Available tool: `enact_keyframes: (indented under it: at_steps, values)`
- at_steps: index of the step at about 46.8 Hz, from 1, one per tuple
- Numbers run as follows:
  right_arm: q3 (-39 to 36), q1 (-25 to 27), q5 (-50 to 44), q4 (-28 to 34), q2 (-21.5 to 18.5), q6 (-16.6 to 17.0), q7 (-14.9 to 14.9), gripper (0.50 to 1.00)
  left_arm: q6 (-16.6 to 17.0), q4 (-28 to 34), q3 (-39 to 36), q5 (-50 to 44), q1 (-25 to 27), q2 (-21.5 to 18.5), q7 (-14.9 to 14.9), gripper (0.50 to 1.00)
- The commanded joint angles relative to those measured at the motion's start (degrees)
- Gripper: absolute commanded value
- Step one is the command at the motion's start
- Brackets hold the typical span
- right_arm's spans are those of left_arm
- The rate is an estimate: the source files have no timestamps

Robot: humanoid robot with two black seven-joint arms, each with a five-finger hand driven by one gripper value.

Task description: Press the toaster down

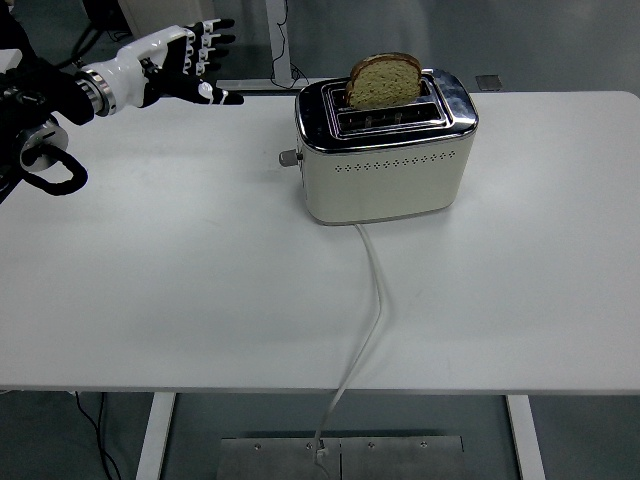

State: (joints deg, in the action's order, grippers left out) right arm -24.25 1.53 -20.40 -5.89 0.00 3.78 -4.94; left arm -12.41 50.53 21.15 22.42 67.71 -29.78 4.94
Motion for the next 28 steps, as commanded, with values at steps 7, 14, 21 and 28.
enact_keyframes:
  at_steps: [7,14,21,28]
  values:
    - [-0.01,0.05,0.01,0.09,0.00,0.00,0.02,0.998,0.10,-4.46,4.42,-13.96,-1.53,0.16,1.48,1.000]
    - [-0.09,0.05,0.36,0.09,0.00,0.00,0.02,1.000,0.02,-9.91,5.48,-26.35,-3.20,0.25,1.57,1.000]
    - [-0.01,0.05,0.18,0.00,0.00,0.00,0.02,0.998,-0.60,-14.57,7.58,-33.22,-6.89,0.25,1.57,1.000]
    - [-0.01,0.05,0.10,0.09,0.00,0.00,0.02,0.998,-3.14,-19.14,12.42,-33.58,-11.20,0.07,1.74,1.000]
